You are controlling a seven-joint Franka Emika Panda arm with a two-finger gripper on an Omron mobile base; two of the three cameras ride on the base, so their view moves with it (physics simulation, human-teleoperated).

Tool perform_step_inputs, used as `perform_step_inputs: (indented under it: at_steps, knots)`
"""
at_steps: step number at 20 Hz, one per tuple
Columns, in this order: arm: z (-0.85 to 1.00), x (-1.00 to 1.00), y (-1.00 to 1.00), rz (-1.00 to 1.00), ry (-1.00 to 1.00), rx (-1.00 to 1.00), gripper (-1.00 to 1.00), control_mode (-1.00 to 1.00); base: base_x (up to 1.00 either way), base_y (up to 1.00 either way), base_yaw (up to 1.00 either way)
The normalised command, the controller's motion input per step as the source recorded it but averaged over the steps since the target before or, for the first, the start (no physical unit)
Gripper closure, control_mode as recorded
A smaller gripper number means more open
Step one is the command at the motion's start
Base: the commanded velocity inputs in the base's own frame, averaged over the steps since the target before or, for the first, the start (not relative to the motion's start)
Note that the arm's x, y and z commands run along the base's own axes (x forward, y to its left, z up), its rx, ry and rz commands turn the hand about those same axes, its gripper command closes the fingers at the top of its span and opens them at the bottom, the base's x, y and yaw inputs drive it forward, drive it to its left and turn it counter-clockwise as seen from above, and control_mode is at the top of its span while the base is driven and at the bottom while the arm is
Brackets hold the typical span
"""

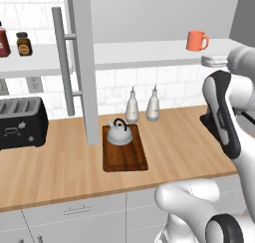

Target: Pick the kettle from the counter and place it on the tray. Then pick the mug from the cabinet and place it on the tray. Then close the cabinet doors.

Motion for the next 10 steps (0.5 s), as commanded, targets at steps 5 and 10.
perform_step_inputs:
  at_steps: [5, 10]
  knots:
    - [0.07, 0.33, -0.02, 0.0, 0.0, 0.05, -1.0, -1.0, 0.0, 0.0, 0.0]
    - [0.07, 0.47, -0.27, 0.0, 0.0, 0.09, -1.0, -1.0, 0.0, 0.0, 0.0]
